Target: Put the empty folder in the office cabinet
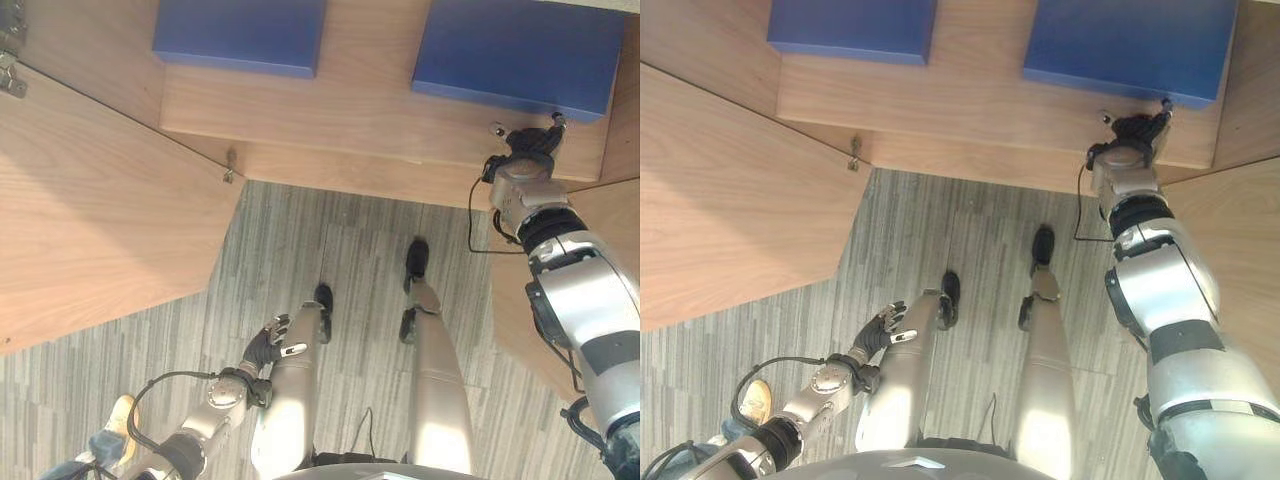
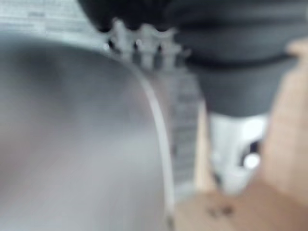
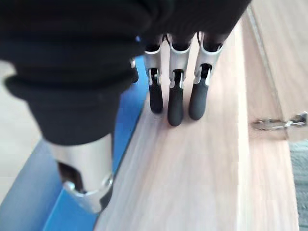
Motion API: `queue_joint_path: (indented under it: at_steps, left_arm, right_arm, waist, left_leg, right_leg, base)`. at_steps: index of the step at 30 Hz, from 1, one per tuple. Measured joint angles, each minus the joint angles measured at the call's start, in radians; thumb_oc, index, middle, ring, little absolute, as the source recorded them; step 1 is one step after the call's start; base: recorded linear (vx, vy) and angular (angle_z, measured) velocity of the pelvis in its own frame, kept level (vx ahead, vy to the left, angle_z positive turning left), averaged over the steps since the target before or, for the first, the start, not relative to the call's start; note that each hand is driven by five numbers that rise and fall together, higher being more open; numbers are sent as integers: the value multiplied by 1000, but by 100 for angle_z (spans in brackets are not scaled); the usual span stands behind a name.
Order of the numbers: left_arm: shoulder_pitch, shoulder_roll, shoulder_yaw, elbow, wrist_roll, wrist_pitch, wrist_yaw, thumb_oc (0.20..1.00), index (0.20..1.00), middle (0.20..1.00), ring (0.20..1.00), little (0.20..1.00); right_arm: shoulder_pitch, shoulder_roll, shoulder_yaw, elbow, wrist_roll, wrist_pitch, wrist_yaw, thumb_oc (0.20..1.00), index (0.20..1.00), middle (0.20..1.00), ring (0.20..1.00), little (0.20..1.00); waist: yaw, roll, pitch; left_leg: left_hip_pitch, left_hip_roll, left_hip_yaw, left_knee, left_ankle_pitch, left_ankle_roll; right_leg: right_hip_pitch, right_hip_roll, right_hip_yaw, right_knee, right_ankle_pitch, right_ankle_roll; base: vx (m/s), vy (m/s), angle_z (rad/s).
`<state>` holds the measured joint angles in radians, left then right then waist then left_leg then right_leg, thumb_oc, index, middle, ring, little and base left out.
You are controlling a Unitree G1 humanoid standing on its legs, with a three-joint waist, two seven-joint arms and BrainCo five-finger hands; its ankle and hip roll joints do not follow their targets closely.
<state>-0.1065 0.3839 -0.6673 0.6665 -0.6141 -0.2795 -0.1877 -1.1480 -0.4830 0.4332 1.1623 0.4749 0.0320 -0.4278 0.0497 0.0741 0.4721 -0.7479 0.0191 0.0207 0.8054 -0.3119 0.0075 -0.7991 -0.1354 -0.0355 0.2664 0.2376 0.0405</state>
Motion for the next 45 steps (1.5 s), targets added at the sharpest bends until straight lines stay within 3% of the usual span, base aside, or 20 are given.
queue_joint_path:
  at_steps: [5, 7, 9, 11, 13, 17, 18, 20, 21, 23, 24, 25, 26, 29, 31, 32, 35, 38, 42, 45]
  left_arm:
    - [8, 0, 45, 2, 0, -13, 2, 1000, 1000, 1000, 1000, 1000]
    - [8, -5, 86, 1, -2, -22, 5, 1000, 1000, 1000, 1000, 1000]
    - [6, -16, 135, -5, -12, -32, 11, 1000, 1000, 1000, 1000, 1000]
    - [-6, -14, 162, 6, -11, -33, 19, 1000, 1000, 1000, 1000, 1000]
    - [-9, -15, 164, 6, -11, -34, 25, 1000, 1000, 1000, 1000, 1000]
    - [-20, -30, 200, 36, -9, -45, 45, 1000, 1000, 1000, 1000, 1000]
    - [-20, -57, 208, 102, -9, -49, 52, 1000, 1000, 1000, 1000, 1000]
    - [-12, -66, 219, 108, -9, -51, 52, 1000, 1000, 1000, 1000, 1000]
    - [-9, -72, 234, 121, -9, -60, 50, 1000, 1000, 1000, 1000, 1000]
    - [15, -100, 273, 179, -10, -71, 39, 1000, 1000, 1000, 1000, 1000]
    - [67, -104, 287, 183, -10, -81, 22, 1000, 1000, 1000, 1000, 1000]
    - [106, -115, 305, 189, -10, -83, 3, 1000, 1000, 1000, 1000, 1000]
    - [142, -125, 319, 203, -10, -85, -13, 1000, 1000, 1000, 1000, 1000]
    - [154, -124, 342, 232, -8, -86, -44, 1000, 1000, 1000, 1000, 1000]
    - [153, -124, 341, 234, -7, -87, -55, 1000, 1000, 1000, 1000, 1000]
    - [151, -126, 346, 236, -5, -87, -66, 1000, 1000, 1000, 1000, 1000]
    - [144, -121, 350, 240, 7, -81, -79, 1000, 1000, 1000, 1000, 1000]
    - [163, -122, 356, 296, 20, -55, -89, 1000, 1000, 1000, 1000, 1000]
    - [230, -126, 371, 315, 36, -35, -108, 1000, 1000, 1000, 1000, 1000]
    - [254, -130, 378, 312, 45, -30, -111, 1000, 1000, 1000, 1000, 1000]
  right_arm:
    - [215, -16, 22, -228, -118, -162, 172, 1000, 1000, 1000, 1000, 1000]
    - [299, -24, 52, -337, -151, -197, 229, 1000, 1000, 1000, 1000, 1000]
    - [407, -32, 67, -462, -153, -221, 285, 1000, 1000, 1000, 1000, 1000]
    - [480, -17, 86, -507, -163, -233, 310, 1000, 1000, 1000, 1000, 1000]
    - [516, -8, 86, -506, -163, -233, 315, 1000, 1000, 1000, 1000, 1000]
    - [596, 17, 86, -502, -185, -241, 319, 1000, 1000, 1000, 1000, 1000]
    - [703, 37, 87, -503, -232, -250, 316, 1000, 1000, 1000, 1000, 1000]
    - [754, 36, 103, -502, -252, -247, 319, 1000, 1000, 1000, 1000, 1000]
    - [804, 38, 104, -498, -272, -257, 318, 1000, 1000, 1000, 1000, 1000]
    - [952, 51, 65, -475, -276, -276, 317, 1000, 1000, 1000, 1000, 1000]
    - [1006, 54, 37, -462, -276, -290, 317, 1000, 1000, 1000, 1000, 1000]
    - [1052, 58, 2, -459, -274, -303, 308, 1000, 1000, 1000, 1000, 1000]
    - [1100, 68, -42, -450, -270, -318, 300, 1000, 1000, 1000, 1000, 1000]
    - [1139, 87, -90, -405, -269, -347, 283, 1000, 1000, 1000, 1000, 1000]
    - [1140, 95, -91, -396, -269, -367, 282, 1000, 1000, 1000, 1000, 1000]
    - [1141, 103, -89, -383, -269, -388, 287, 1000, 1000, 1000, 1000, 1000]
    - [1143, 122, -96, -363, -267, -409, 288, 1000, 1000, 1000, 1000, 1000]
    - [1153, 173, -135, -290, -256, -429, 283, 1000, 1000, 1000, 1000, 1000]
    - [1174, 174, -175, -278, -259, -438, 287, 1000, 1000, 1000, 1000, 1000]
    - [1178, 166, -198, -245, -271, -437, 293, 1000, 1000, 1000, 1000, 1000]
  waist:
    - [-44, -28, 16]
    - [-61, -44, 25]
    - [-70, -49, 28]
    - [-73, -71, 41]
    - [-75, -76, 43]
    - [-110, -122, 61]
    - [-122, -143, 70]
    - [-122, -145, 66]
    - [-123, -149, 66]
    - [-112, -160, 66]
    - [-113, -160, 57]
    - [-115, -159, 26]
    - [-123, -163, -17]
    - [-130, -188, -43]
    - [-129, -191, -59]
    - [-130, -186, -78]
    - [-131, -197, -120]
    - [-135, -195, -140]
    - [-127, -168, -162]
    - [-128, -125, -165]
  left_leg:
    - [50, -10, 32, -18, 0, 19]
    - [70, -7, 54, -45, 12, 42]
    - [80, 7, 63, -64, 23, 50]
    - [113, -7, 65, -74, 24, 46]
    - [126, -8, 65, -85, 31, 40]
    - [157, -36, 95, -114, 51, 61]
    - [230, -44, 116, -136, 54, 80]
    - [258, -42, 127, -161, 62, 92]
    - [275, -40, 139, -184, 67, 109]
    - [370, -79, 142, -233, 88, 112]
    - [421, -79, 147, -269, 90, 123]
    - [432, -75, 160, -296, 100, 132]
    - [427, -75, 167, -324, 113, 140]
    - [485, -102, 181, -348, 132, 133]
    - [495, -104, 183, -345, 131, 134]
    - [498, -102, 183, -352, 125, 156]
    - [510, -111, 200, -387, 152, 175]
    - [588, -106, 220, -432, 165, 185]
    - [680, -86, 309, -592, 228, 206]
    - [736, -66, 358, -729, 307, 200]
  right_leg:
    - [64, -7, 21, -73, 5, 8]
    - [91, -14, 31, -117, -26, 48]
    - [54, 10, 39, 57, -93, 22]
    - [94, 22, 50, 57, -79, 22]
    - [119, 23, 50, 18, -51, 19]
    - [185, -5, 62, -104, 15, 31]
    - [282, -22, 75, -186, 33, 44]
    - [304, -29, 73, -191, -11, 61]
    - [300, -24, 65, -151, -35, 33]
    - [419, -57, 39, -224, -26, 50]
    - [478, -61, 35, -264, -58, 90]
    - [476, -60, 26, -267, -90, 93]
    - [465, -55, 14, -260, -90, 91]
    - [535, -75, 12, -307, -84, 97]
    - [553, -77, 12, -320, -86, 99]
    - [555, -78, 12, -318, -117, 135]
    - [556, -76, -5, -321, -146, 122]
    - [583, -78, -9, -296, -219, 140]
    - [556, -42, -134, -296, -184, 141]
    - [534, -37, -144, -126, -161, 135]
  base:
    - [-145, 103, -12]
    - [-174, 77, -26]
    - [-182, 52, -15]
    - [-283, 49, -9]
    - [-173, 51, -8]
    - [-237, 110, -9]
    - [-117, 74, -19]
    - [-140, 83, -17]
    - [-149, 86, 0]
    - [-235, 156, 4]
    - [-255, 181, -18]
    - [-250, 165, -27]
    - [-234, 139, -22]
    - [-241, 128, -5]
    - [-165, 90, -10]
    - [-204, 121, -13]
    - [-187, 155, -9]
    - [-80, 158, -24]
    - [-84, 89, -73]
    - [-211, -4, -40]
